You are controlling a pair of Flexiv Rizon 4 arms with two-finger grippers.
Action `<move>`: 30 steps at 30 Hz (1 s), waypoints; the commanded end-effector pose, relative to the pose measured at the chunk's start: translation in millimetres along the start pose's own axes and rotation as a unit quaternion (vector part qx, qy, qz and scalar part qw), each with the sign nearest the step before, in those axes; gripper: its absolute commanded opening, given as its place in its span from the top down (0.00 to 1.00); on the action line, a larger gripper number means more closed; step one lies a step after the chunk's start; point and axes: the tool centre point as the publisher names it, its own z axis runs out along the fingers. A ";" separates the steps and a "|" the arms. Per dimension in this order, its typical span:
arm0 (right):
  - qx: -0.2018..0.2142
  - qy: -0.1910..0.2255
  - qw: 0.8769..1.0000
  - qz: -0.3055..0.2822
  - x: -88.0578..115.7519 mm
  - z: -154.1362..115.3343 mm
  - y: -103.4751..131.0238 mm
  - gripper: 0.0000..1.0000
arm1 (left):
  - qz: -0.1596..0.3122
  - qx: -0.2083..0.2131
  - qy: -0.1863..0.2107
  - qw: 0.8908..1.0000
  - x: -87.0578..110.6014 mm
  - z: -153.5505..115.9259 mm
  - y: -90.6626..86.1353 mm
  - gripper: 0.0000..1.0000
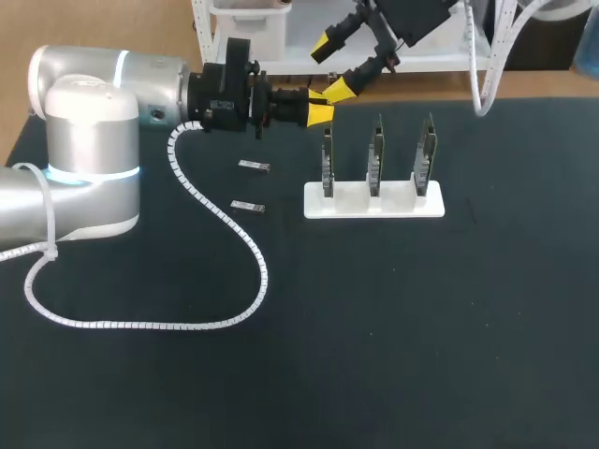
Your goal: Pick up the optical module with the left hand, and insert it into the network port with the right hand.
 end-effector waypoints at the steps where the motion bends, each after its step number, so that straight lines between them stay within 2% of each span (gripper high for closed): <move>1: 0.002 -0.001 1.000 0.000 2.3 1.1 0.2 0.00 | 0.000 0.002 0.000 1.000 0.5 0.0 1.5 1.00; 13: 0.015 -0.006 1.000 -0.006 12.3 0.4 -9.8 0.00 | 0.000 0.002 0.000 1.000 0.5 0.0 1.5 1.00; 30: -0.004 -0.025 1.000 -0.002 12.8 8.3 -17.9 0.00 | 0.000 0.002 0.000 1.000 0.5 0.0 1.5 1.00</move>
